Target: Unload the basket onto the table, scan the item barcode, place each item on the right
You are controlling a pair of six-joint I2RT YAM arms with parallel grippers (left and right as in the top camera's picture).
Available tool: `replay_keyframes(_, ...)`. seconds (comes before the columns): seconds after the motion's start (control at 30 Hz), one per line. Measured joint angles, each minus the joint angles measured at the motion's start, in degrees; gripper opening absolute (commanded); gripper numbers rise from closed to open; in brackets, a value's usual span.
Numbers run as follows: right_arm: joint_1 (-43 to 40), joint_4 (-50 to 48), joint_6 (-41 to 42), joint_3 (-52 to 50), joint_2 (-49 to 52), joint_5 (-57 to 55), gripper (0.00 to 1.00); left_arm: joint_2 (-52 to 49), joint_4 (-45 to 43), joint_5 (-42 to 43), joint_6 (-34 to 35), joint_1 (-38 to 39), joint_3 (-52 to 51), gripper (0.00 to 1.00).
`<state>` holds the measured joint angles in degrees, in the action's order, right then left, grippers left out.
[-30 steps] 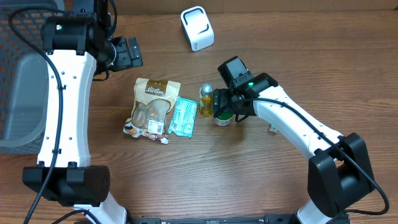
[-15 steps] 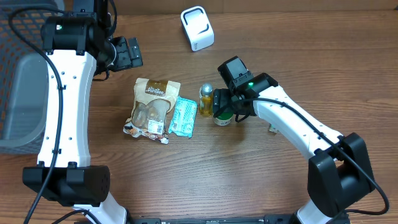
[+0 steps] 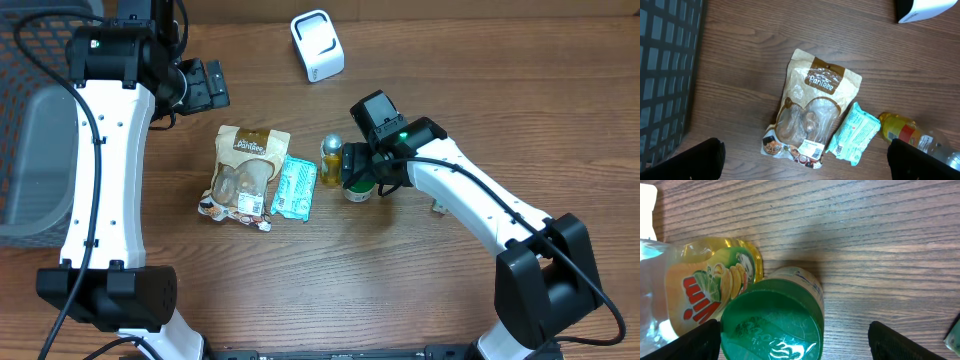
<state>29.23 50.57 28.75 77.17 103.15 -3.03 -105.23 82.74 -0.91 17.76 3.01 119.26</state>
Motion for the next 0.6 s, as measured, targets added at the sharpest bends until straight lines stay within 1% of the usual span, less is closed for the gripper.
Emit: replay_keyframes(0.6, 0.0, 0.0, 0.0, 0.0, 0.0, 0.2, 0.91, 0.0, 0.0, 0.0, 0.0, 0.0, 0.0, 0.99)
